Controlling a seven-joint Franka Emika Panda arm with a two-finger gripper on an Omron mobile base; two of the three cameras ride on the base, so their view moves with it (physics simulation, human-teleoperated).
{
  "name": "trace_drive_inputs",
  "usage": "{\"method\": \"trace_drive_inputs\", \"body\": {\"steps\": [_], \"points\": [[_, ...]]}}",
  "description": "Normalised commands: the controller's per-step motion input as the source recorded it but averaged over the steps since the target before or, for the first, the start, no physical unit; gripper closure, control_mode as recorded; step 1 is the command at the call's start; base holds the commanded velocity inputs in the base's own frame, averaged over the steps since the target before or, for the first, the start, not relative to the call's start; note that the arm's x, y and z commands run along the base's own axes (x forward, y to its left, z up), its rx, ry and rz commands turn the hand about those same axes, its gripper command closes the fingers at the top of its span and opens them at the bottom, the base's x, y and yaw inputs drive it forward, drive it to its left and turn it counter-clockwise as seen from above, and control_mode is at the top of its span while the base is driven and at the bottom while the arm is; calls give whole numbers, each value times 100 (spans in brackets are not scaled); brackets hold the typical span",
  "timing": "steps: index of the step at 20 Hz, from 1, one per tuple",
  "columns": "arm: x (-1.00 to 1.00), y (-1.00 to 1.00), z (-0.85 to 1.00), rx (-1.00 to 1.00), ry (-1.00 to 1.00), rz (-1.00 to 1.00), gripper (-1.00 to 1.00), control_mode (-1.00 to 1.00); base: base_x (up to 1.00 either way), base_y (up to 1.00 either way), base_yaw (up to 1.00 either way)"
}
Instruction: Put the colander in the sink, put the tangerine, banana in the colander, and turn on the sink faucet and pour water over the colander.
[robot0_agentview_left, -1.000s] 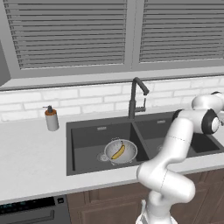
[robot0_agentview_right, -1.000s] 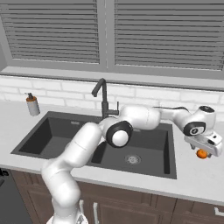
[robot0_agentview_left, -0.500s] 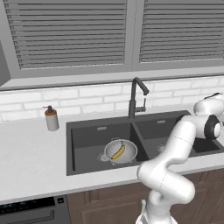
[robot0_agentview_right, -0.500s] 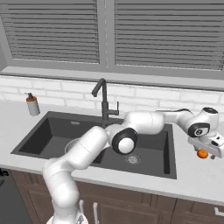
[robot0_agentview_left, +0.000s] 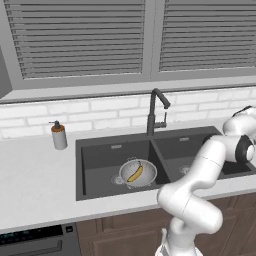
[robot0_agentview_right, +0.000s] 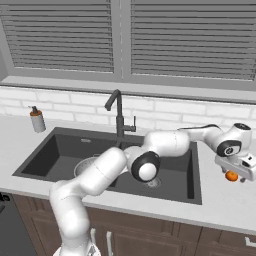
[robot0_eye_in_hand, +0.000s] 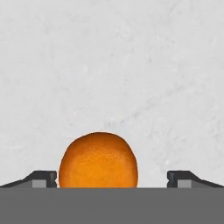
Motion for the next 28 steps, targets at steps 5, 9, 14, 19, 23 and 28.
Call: {"method": "trace_drive_inputs", "body": {"steps": [5, 9, 14, 19, 23, 28], "points": [[1, 25, -23, 0, 0, 0, -100, -100, 0, 0, 0], [0, 24, -15, 0, 0, 0, -100, -100, 0, 0, 0], [0, 11, -15, 0, 0, 0, 100, -100, 0, 0, 0], [-14, 1, -19, 0, 1, 0, 100, -100, 0, 0, 0], [-35, 22, -8, 0, 0, 1, 100, -100, 0, 0, 0], [-42, 45, 5, 0, 0, 7, 100, -100, 0, 0, 0]]}}
